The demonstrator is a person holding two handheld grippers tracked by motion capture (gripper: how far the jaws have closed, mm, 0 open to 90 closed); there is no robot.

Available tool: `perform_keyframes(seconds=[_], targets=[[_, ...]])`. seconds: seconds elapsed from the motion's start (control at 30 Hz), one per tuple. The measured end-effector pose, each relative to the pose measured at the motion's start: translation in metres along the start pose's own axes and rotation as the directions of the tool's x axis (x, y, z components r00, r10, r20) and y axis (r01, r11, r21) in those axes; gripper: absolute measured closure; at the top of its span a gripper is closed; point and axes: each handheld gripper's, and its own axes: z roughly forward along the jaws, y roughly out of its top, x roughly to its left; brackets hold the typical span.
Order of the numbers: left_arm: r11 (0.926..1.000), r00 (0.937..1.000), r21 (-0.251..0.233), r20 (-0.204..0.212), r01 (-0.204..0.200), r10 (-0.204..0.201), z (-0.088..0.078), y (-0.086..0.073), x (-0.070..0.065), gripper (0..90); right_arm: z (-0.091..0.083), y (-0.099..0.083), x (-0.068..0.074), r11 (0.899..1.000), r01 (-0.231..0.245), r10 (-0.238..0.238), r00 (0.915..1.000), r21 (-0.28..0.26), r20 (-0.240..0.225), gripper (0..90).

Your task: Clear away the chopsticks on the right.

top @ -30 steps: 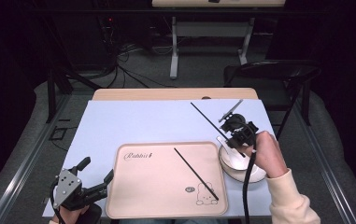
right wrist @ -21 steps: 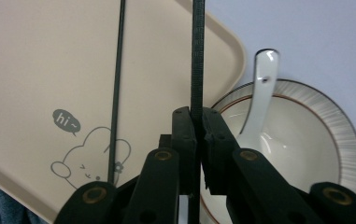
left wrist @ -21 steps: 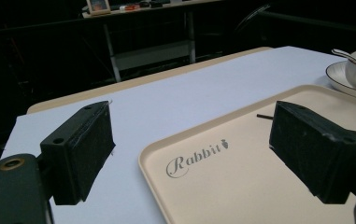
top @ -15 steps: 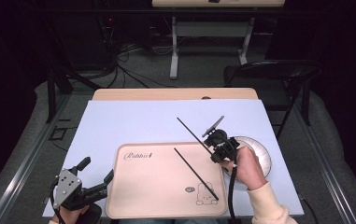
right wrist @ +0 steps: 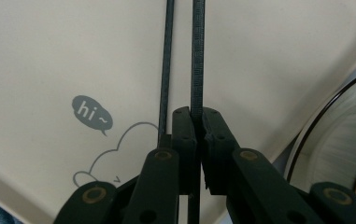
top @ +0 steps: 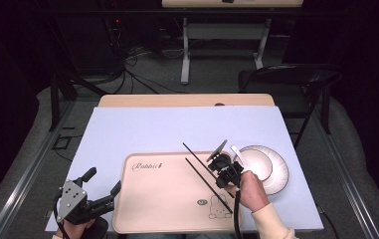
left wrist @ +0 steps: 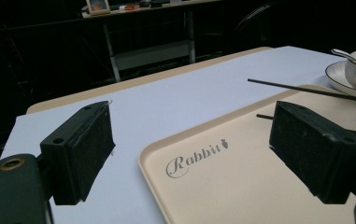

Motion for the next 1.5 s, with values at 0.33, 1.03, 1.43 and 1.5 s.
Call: perform_keyframes(seconds=[0.33, 1.03, 1.43, 1.5], targets=[[1.0, 1.0, 0.0, 0.001, -0.001, 0.001, 0.0, 0.0, 0.0, 13.6, 0.011, -0.007, -0.004, 0.999, -0.039, 0.039, 0.9992, 0.022, -0.001, 84.9], [1.0, 1.0, -0.001, 0.001, -0.001, 0.001, 0.0, 0.0, 0.0, 13.6, 0.028, -0.01, -0.001, 0.997, -0.031, 0.029, 0.9994, 0.073, 0.019, 84.6], [1.0, 1.0, -0.003, 0.001, -0.001, 0.001, 0.0, 0.0, 0.0, 13.6, 0.027, -0.01, 0.0, 0.997, -0.004, 0.002, 0.9995, 0.078, 0.03, 73.7], [1.0, 1.0, -0.002, 0.001, -0.001, 0.001, 0.0, 0.0, 0.0, 13.6, 0.021, -0.01, 0.003, 0.999, 0.0, -0.002, 0.9995, 0.05, 0.032, 53.8]])
